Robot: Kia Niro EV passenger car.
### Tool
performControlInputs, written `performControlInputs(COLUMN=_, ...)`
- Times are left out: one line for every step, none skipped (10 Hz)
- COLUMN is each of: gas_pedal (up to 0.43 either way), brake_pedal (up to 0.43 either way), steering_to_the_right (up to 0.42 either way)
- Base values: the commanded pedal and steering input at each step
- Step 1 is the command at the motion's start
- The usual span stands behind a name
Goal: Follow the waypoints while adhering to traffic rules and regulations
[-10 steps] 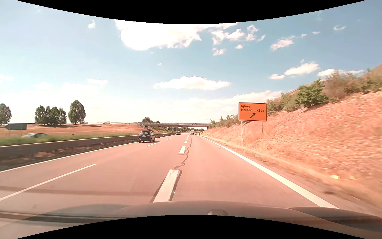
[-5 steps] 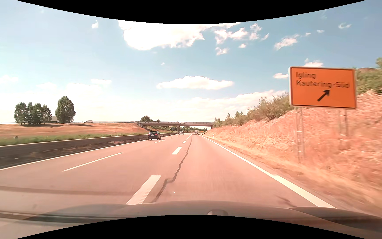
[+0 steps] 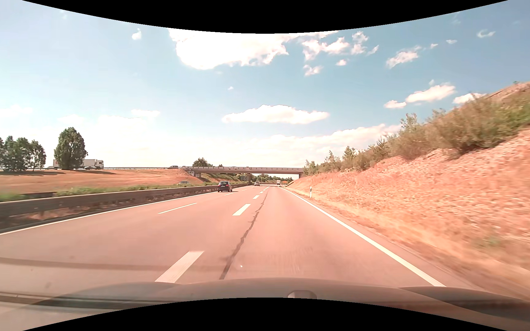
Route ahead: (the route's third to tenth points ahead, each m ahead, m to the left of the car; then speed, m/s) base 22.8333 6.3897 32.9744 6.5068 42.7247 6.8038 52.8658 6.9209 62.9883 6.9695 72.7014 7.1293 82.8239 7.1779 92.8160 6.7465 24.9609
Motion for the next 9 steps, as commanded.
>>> performControlInputs(gas_pedal=0.000, brake_pedal=0.000, steering_to_the_right=-0.009)
performControlInputs(gas_pedal=0.000, brake_pedal=0.000, steering_to_the_right=-0.008)
performControlInputs(gas_pedal=0.000, brake_pedal=0.000, steering_to_the_right=-0.006)
performControlInputs(gas_pedal=0.000, brake_pedal=0.000, steering_to_the_right=-0.005)
performControlInputs(gas_pedal=0.000, brake_pedal=0.000, steering_to_the_right=-0.004)
performControlInputs(gas_pedal=0.000, brake_pedal=0.000, steering_to_the_right=-0.004)
performControlInputs(gas_pedal=0.000, brake_pedal=0.000, steering_to_the_right=-0.003)
performControlInputs(gas_pedal=0.000, brake_pedal=0.000, steering_to_the_right=-0.003)
performControlInputs(gas_pedal=0.000, brake_pedal=0.000, steering_to_the_right=-0.003)
